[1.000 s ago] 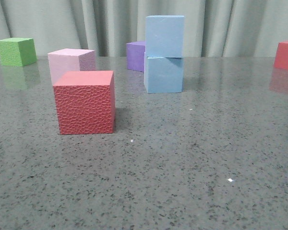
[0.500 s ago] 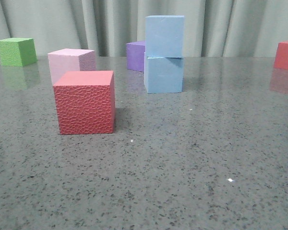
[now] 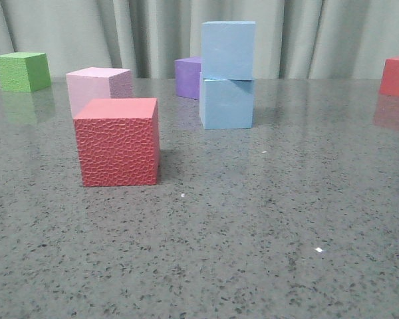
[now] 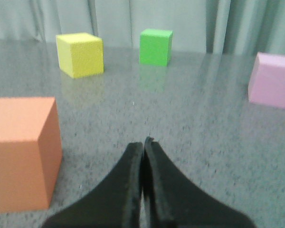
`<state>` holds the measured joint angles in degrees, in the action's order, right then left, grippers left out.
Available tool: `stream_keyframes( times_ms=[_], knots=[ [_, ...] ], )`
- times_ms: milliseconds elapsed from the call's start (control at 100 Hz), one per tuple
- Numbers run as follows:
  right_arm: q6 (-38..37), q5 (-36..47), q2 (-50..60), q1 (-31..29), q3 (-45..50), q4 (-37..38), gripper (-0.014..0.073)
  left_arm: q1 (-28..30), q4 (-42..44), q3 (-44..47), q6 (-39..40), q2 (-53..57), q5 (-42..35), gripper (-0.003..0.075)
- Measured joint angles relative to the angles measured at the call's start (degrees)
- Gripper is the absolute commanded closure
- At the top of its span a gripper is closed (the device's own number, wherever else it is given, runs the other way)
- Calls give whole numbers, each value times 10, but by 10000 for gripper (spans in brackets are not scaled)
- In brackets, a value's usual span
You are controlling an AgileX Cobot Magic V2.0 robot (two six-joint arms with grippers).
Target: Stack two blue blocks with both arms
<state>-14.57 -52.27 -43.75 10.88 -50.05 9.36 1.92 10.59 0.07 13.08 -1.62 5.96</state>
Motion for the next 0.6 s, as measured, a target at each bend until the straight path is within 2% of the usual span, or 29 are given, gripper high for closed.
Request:
stream_keyframes(
  times_ms=[370, 600],
  knots=[
    [0, 0, 0, 0, 0, 0, 716, 1, -17, 0, -2, 4, -7, 739],
    [0, 0, 0, 0, 0, 0, 716, 1, -36, 0, -40, 5, -7, 739]
  ],
)
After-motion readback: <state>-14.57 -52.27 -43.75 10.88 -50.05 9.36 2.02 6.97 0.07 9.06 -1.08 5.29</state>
